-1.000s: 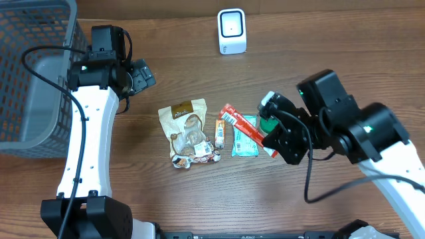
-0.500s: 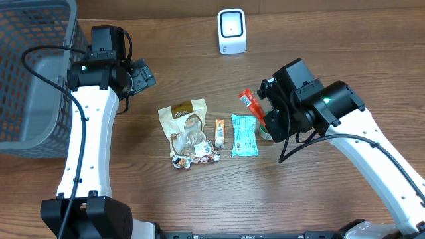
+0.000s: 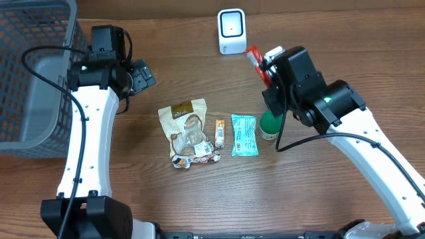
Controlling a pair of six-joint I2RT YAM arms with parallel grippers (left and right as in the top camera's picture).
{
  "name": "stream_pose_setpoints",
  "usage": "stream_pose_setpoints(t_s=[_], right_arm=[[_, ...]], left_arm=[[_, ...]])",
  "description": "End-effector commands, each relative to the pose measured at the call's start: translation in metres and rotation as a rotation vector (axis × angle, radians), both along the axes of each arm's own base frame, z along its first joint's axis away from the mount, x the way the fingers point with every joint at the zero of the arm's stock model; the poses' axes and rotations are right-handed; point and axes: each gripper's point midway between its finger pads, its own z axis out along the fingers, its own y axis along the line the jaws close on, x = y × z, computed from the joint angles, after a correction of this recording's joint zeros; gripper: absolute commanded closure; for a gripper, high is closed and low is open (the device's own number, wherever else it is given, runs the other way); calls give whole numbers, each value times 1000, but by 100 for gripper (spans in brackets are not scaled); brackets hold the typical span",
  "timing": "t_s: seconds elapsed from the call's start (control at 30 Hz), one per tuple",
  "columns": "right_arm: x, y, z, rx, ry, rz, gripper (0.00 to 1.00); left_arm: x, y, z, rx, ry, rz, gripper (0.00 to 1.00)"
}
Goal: Scan the item barcode
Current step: 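Carry the red stick up to the white barcode scanner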
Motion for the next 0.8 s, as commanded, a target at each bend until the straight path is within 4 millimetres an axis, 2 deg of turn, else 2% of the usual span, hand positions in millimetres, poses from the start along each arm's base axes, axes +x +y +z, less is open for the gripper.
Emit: stream_pose_setpoints(t_s=[0.0,0.27,0.47,0.6,0.77], right_arm=[[25,-1,35,-16,-166,-13,97],[64,-15,87,-189,-464,-24,97],[82,-9,137,-289,-696,-22,97],[91,0,151,-412,-791,-11,97],[110,10,149,-603,-858,-14,97]], left_arm=[[-1,3,9,18,-22,4,0],[-1,3,9,18,-22,4,0],[-1,3,9,18,-22,3,0],[-1,3,9,18,-22,3,0],[-1,3,9,18,-22,3,0]])
